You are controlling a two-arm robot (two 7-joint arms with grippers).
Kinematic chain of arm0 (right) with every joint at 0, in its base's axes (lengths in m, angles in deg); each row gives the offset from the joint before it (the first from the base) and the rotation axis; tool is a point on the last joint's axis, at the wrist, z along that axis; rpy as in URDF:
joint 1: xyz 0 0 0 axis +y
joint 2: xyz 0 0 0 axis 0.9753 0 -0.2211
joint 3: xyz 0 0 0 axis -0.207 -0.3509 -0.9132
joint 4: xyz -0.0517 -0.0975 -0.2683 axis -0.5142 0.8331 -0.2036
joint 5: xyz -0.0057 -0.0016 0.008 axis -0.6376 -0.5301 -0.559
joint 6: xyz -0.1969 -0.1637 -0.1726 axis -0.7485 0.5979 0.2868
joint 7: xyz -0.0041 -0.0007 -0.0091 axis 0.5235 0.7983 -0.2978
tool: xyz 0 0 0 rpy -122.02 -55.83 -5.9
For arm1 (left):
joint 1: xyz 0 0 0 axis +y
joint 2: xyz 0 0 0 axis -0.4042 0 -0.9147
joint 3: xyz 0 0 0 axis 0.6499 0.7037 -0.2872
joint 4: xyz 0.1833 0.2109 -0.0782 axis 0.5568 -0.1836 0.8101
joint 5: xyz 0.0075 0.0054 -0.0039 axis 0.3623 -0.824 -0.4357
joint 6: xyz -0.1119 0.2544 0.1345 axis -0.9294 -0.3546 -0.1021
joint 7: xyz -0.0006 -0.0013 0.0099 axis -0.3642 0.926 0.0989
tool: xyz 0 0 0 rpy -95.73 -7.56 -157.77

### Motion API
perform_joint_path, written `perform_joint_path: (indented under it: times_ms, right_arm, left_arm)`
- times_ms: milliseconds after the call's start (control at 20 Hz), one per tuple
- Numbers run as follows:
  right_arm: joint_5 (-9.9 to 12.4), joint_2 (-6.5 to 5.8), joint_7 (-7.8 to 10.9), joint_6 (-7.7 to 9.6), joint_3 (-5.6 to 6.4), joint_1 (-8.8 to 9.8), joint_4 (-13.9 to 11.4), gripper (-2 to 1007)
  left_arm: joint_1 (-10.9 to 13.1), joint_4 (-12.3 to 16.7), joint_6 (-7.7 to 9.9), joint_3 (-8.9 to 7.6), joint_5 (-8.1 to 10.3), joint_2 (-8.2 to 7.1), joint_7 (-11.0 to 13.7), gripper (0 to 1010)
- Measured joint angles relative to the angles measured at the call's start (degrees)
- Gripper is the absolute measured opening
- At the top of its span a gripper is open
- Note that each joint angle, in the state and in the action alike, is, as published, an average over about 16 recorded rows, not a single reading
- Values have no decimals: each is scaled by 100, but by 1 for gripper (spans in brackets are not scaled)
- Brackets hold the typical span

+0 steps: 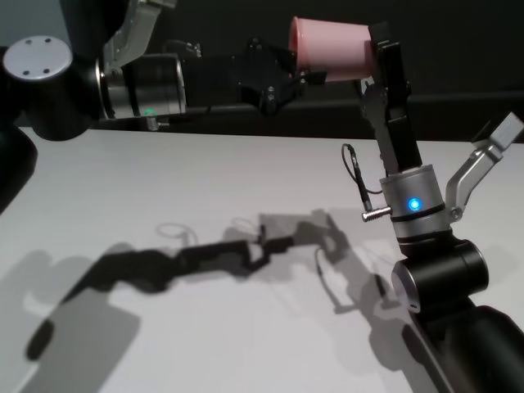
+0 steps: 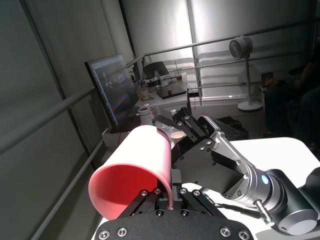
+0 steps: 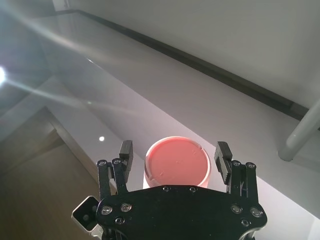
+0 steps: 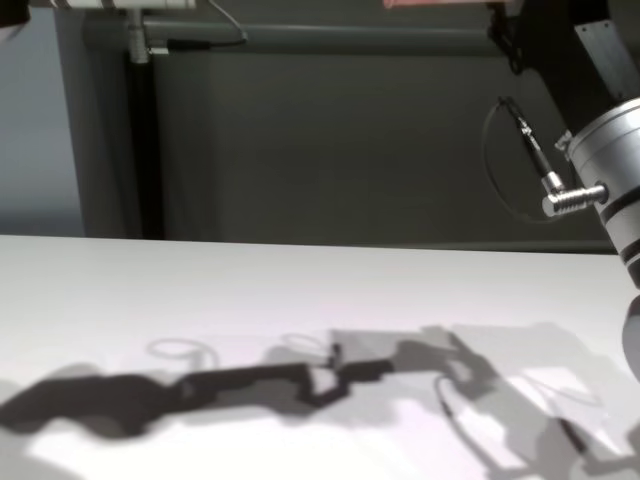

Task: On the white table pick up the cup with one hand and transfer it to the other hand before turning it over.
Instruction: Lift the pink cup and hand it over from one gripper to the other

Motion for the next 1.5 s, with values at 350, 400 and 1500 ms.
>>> perform_joint_path:
  times_ms: [350,400,1500]
  right_arm:
    - [91,-25,-21,-42,-88,-71,69,1001]
    - [100,-32,-21,-44,-101,-77,74,1001]
    - [213,-107,-8,-47,-233,-102,85,910]
  left_arm:
    - [0,0,0,0,0,0,0,49]
    - [0,0,0,0,0,0,0,49]
    - [0,0,-1,0,4,0,0,50]
